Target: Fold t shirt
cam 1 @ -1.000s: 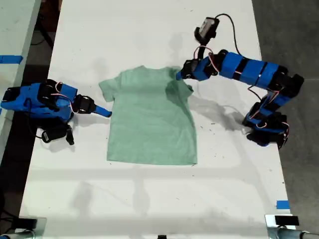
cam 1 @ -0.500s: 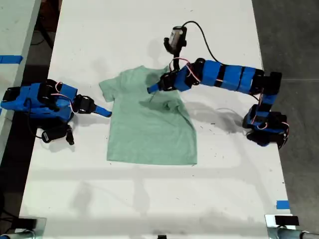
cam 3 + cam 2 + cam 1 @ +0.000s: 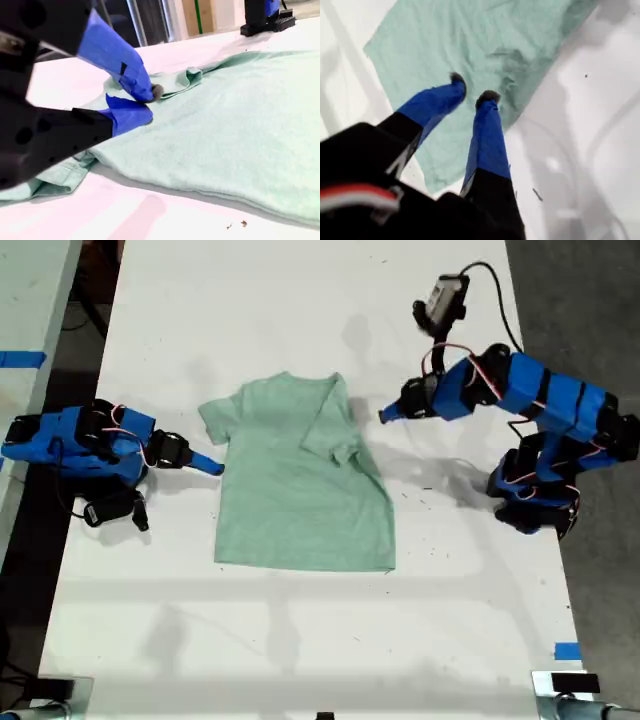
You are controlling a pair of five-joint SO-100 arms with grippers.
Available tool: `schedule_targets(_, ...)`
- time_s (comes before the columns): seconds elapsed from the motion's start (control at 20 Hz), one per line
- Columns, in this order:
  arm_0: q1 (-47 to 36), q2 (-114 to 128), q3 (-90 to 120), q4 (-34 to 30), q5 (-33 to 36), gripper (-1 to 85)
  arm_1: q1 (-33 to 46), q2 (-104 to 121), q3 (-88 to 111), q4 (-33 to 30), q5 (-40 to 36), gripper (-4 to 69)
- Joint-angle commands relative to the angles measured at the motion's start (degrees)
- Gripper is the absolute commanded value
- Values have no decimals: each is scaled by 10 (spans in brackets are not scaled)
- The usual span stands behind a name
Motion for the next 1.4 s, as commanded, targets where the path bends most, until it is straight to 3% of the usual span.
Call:
schedule_targets(0.0,0,5,24,-4,-7,23,-73,151,275,-73,62,13)
schedule_targets(0.1,0,5,24,-4,-7,23,-119,364,485,-140,108,13)
schedule_targets(0.15,0,5,24,-4,-7,23,-134,486,575,-130,131,13)
schedule_targets(0.25,0,5,24,-4,-7,23,-146,721,698,0,164,13)
schedule_targets(0.3,0,5,24,-4,-7,23,-147,705,702,35,178,13)
schedule_targets(0.55,1,4,24,-4,-7,25,-145,708,725,27,27,35)
schedule_targets(0.65,3,4,24,-4,-7,25,-155,709,725,27,-1,35)
schedule_targets(0.75,3,4,24,-4,-7,25,-153,709,725,28,-110,33)
schedule_targets(1.35,4,4,24,-4,-7,25,-153,709,725,28,-108,31)
